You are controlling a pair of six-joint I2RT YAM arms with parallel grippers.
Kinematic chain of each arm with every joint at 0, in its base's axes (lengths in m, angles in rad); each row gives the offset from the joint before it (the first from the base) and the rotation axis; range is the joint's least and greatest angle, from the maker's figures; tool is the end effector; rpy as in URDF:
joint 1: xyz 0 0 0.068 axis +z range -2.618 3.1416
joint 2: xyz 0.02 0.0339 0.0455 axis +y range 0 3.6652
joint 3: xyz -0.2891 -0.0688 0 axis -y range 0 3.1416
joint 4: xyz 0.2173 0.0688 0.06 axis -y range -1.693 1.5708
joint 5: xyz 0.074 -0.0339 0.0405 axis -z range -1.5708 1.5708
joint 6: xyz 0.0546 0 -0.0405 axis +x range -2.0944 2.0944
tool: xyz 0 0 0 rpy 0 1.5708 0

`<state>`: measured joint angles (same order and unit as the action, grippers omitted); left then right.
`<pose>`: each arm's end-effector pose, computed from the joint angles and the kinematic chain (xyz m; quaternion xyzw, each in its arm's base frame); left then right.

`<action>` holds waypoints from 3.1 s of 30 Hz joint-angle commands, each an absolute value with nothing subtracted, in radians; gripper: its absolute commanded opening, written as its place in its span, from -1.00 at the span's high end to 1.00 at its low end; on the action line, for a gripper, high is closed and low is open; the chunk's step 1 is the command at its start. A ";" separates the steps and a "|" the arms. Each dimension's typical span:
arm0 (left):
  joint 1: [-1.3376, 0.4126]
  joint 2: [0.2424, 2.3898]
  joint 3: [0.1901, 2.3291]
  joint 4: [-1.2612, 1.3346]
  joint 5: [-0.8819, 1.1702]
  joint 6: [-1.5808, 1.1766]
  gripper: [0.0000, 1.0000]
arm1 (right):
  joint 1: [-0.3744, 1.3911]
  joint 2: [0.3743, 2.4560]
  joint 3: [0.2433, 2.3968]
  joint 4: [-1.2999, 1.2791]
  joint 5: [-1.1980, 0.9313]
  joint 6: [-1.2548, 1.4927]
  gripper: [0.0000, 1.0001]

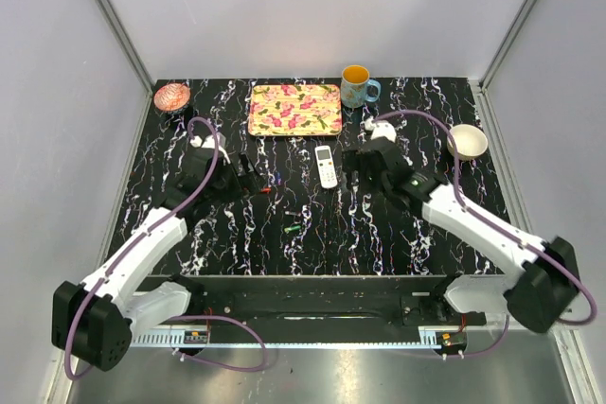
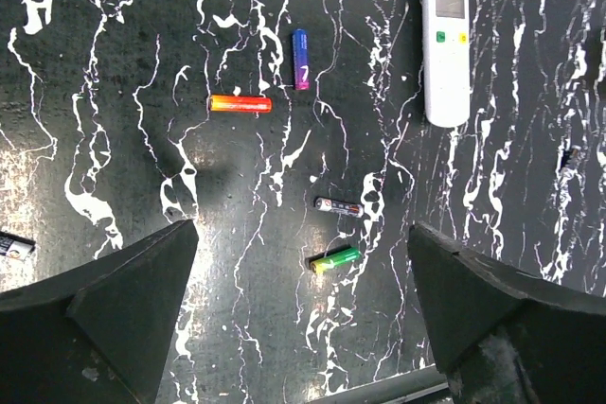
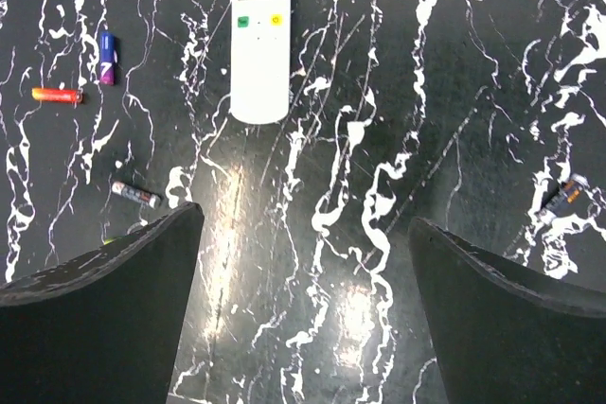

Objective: Load the batteries into the remote control
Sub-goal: Move the remote control to the center of the board.

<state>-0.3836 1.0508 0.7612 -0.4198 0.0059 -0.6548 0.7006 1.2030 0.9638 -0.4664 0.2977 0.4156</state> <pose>0.1847 -0.0749 0.2761 -0.1216 0.9005 -0.2095 0.3612 0.1918 0.1408 0.3082 -0.0660 0.8976 0.1053 0.4230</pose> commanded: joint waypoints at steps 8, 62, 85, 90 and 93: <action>-0.382 0.864 0.678 -0.431 0.075 -0.678 -0.98 | 0.707 1.732 1.318 -0.442 0.336 0.371 -0.96; -0.486 0.824 0.684 -0.492 -0.104 -0.750 -0.98 | 0.649 2.040 1.410 -0.368 0.196 0.311 -0.27; -0.488 0.821 0.673 -0.472 -0.114 -0.738 -0.98 | 0.833 1.928 1.298 -0.541 0.307 0.814 1.00; -0.486 0.819 0.669 -0.472 -0.117 -0.739 -0.98 | 0.893 1.933 1.261 -0.566 0.319 0.888 1.00; -0.488 0.830 0.666 -0.463 -0.110 -0.739 -0.98 | 0.916 1.939 1.247 -0.565 0.307 0.902 0.73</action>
<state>-0.4843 0.8330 0.6712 -0.5167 -0.0917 -0.7452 0.8799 1.9312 1.2728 -0.4999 0.3134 0.8207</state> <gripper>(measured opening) 0.987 0.524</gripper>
